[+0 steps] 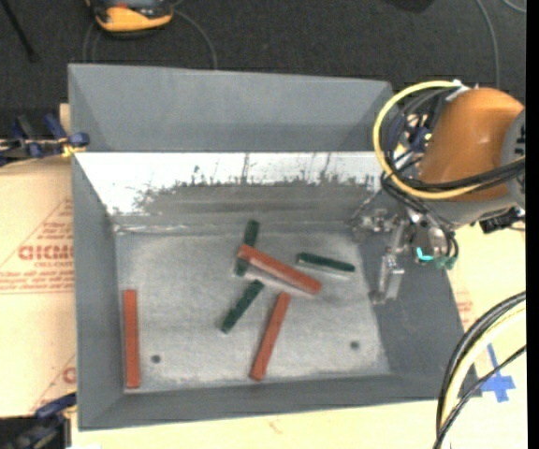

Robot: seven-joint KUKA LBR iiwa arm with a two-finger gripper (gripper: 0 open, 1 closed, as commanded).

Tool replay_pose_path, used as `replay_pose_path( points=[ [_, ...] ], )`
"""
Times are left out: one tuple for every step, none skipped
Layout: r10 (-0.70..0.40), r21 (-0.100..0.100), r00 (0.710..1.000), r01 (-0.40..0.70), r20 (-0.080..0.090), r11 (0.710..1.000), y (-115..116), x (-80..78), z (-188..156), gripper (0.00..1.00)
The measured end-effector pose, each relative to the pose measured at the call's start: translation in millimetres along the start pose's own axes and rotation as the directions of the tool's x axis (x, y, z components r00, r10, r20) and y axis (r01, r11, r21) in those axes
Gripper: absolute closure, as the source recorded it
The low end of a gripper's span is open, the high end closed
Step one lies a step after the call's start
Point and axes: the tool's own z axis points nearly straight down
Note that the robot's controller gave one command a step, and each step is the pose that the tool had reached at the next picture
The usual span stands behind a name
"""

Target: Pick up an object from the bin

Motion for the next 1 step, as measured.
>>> replay_pose_path(
  points=[
    [-0.003, 0.001, 1.0, 0.003, 0.008, 1.0, 0.4, -1.8, -4.8, 0.0]
  ],
)
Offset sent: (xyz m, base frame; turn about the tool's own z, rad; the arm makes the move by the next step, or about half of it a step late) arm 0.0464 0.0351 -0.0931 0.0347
